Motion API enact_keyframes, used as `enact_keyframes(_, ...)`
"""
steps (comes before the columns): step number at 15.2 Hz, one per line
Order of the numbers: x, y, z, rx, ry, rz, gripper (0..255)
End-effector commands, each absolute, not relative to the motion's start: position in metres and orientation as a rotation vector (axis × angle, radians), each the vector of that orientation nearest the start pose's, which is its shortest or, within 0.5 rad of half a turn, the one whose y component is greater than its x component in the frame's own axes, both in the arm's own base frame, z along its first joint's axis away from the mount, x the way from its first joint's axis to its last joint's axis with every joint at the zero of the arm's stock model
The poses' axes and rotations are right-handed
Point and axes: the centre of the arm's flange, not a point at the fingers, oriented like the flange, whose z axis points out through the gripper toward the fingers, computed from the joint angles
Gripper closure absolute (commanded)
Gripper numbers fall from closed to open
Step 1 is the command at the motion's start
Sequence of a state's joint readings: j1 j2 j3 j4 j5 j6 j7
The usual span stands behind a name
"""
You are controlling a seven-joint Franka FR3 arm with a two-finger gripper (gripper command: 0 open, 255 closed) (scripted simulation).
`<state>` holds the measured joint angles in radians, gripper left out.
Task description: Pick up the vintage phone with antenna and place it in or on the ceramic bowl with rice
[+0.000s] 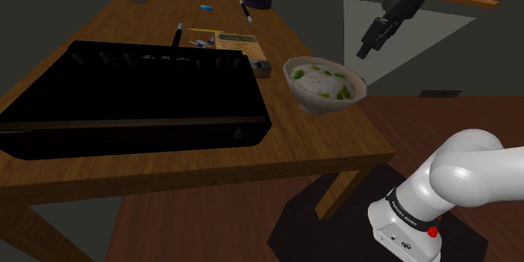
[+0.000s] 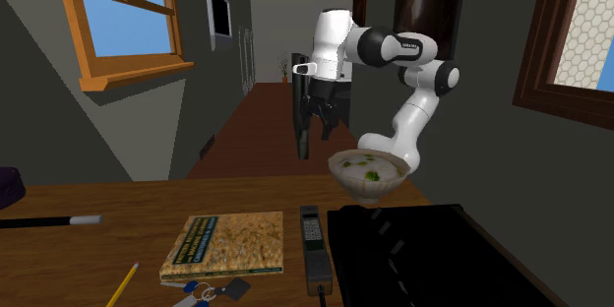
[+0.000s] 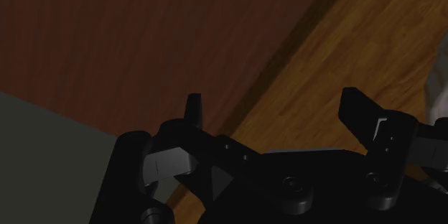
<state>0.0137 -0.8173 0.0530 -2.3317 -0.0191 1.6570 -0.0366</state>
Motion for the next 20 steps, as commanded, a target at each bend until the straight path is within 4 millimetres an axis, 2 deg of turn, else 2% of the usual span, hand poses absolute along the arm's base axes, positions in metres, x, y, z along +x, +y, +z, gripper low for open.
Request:
enact_keyframes(1, 0.306, 0.025, 0.62, -3.187, -0.143, -0.227, 0)
enact_keyframes(6, 0.365, 0.057, 0.616, -3.154, -0.451, -0.188, 0)
enact_keyframes(11, 0.416, 0.101, 0.61, -3.09, -0.753, -0.147, 0)
enact_keyframes(16, 0.458, 0.153, 0.602, -2.996, -1.047, -0.104, 0)
enact_keyframes(20, 0.483, 0.2, 0.595, -2.901, -1.273, -0.069, 0)
